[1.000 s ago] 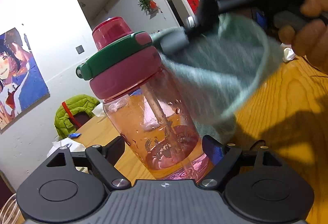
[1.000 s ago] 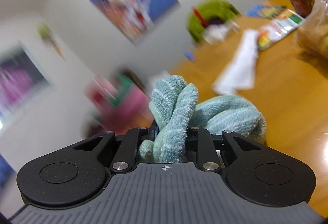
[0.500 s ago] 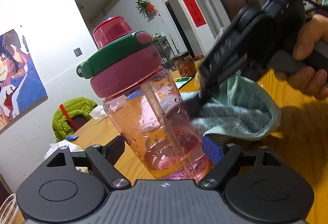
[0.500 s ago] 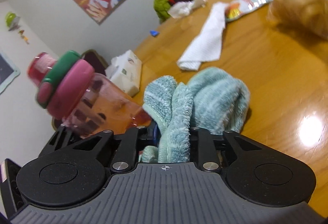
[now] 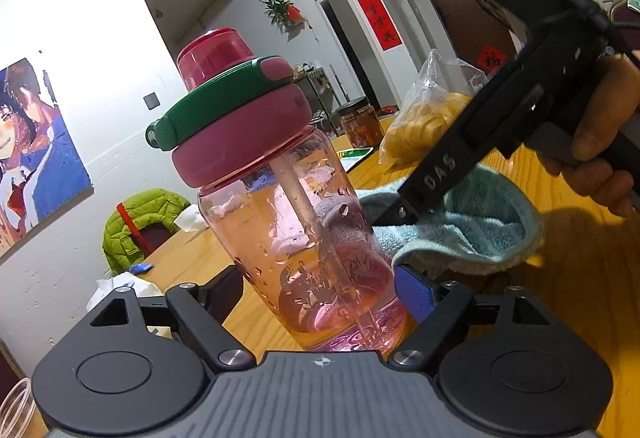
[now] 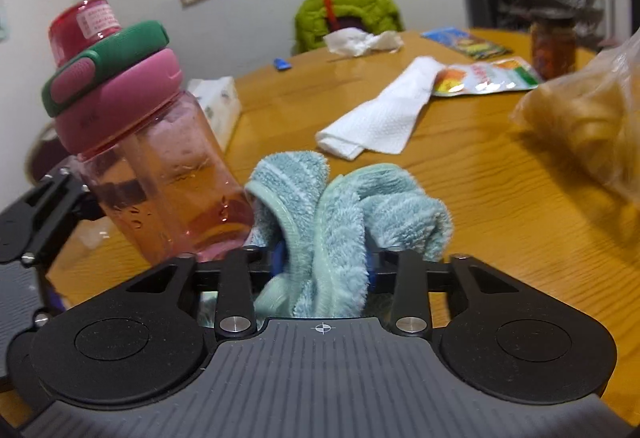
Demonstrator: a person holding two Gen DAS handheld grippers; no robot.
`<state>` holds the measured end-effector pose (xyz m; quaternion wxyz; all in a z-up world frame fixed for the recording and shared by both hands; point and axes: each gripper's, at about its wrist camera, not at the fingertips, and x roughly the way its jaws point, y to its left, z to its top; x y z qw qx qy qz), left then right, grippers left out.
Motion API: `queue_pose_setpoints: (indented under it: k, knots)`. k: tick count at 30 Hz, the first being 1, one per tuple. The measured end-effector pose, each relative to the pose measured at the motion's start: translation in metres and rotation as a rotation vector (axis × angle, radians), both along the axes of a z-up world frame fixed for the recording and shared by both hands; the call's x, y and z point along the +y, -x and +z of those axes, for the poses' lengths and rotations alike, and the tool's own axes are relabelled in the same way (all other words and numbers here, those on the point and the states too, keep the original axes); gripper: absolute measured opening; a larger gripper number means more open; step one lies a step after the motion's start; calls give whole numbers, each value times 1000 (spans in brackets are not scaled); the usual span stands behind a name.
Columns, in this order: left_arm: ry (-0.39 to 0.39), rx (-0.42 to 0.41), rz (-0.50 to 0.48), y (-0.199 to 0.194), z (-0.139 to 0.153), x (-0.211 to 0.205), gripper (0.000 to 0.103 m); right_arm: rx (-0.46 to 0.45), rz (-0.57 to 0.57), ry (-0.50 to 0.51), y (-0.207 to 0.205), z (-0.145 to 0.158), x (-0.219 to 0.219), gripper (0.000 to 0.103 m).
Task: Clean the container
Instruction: 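Hold the pink bottle with the left tool while the right tool wipes near the lid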
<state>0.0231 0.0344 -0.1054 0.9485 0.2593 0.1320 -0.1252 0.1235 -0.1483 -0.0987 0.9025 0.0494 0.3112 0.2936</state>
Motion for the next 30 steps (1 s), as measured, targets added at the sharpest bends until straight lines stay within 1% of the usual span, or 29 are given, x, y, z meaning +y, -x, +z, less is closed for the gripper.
queue_pose_setpoints:
  k: [1, 3, 5, 8, 9, 10, 11, 12, 14, 16, 19, 20, 21, 22, 23, 24, 25, 28, 29, 30]
  knots:
    - [-1, -3, 1, 15, -4, -11, 81, 1, -5, -14, 2, 2, -2, 14]
    - [-3, -1, 1, 15, -5, -12, 81, 8, -16, -87, 3, 7, -11, 13]
    - [-3, 0, 2, 17, -5, -14, 81, 22, 5, -257, 2, 12, -29, 13]
    - [-4, 0, 2, 20, -5, -16, 81, 65, 84, -616, -3, 15, -63, 13]
    - [-4, 0, 2, 21, -6, -17, 81, 83, 116, -738, -5, 13, -73, 13]
    - [-4, 0, 2, 21, -6, -17, 81, 109, 142, -839, -8, 9, -81, 14]
    - [-4, -1, 3, 22, -6, -18, 81, 146, 170, -906, -12, 4, -84, 14]
    - [-4, -1, 3, 22, -6, -19, 81, 185, 188, -932, -16, -1, -83, 14]
    - [1, -1, 4, 21, -6, -18, 81, 233, 180, -866, -21, -7, -72, 14]
    - [5, 1, 1, 18, -6, -17, 80, 266, 125, -759, -23, -12, -63, 16]
    - [1, -3, 2, 21, -8, -20, 80, 363, 49, -518, -30, -24, -45, 18]
    - [2, -3, 2, 22, -8, -21, 80, 361, 37, -447, -31, -27, -38, 18]
    - [1, -3, 2, 22, -8, -21, 80, 337, 36, -404, -29, -26, -33, 18]
    - [0, -4, 3, 22, -9, -22, 80, 317, 37, -385, -27, -23, -31, 18]
    - [1, -4, 3, 23, -9, -22, 80, 301, 38, -373, -25, -20, -30, 18]
    - [2, -4, 3, 23, -9, -22, 80, 278, 43, -382, -23, -16, -31, 18]
    - [3, -4, 5, 23, -7, -24, 80, 250, 57, -420, -20, -11, -35, 18]
    - [11, 6, -5, 26, 2, -24, 80, 191, 136, -648, -17, 2, -58, 18]
    - [11, 6, -11, 27, 2, -24, 80, 182, 156, -698, -16, 4, -64, 18]
    - [7, 5, -13, 29, 2, -25, 80, 193, 157, -696, -18, 4, -64, 18]
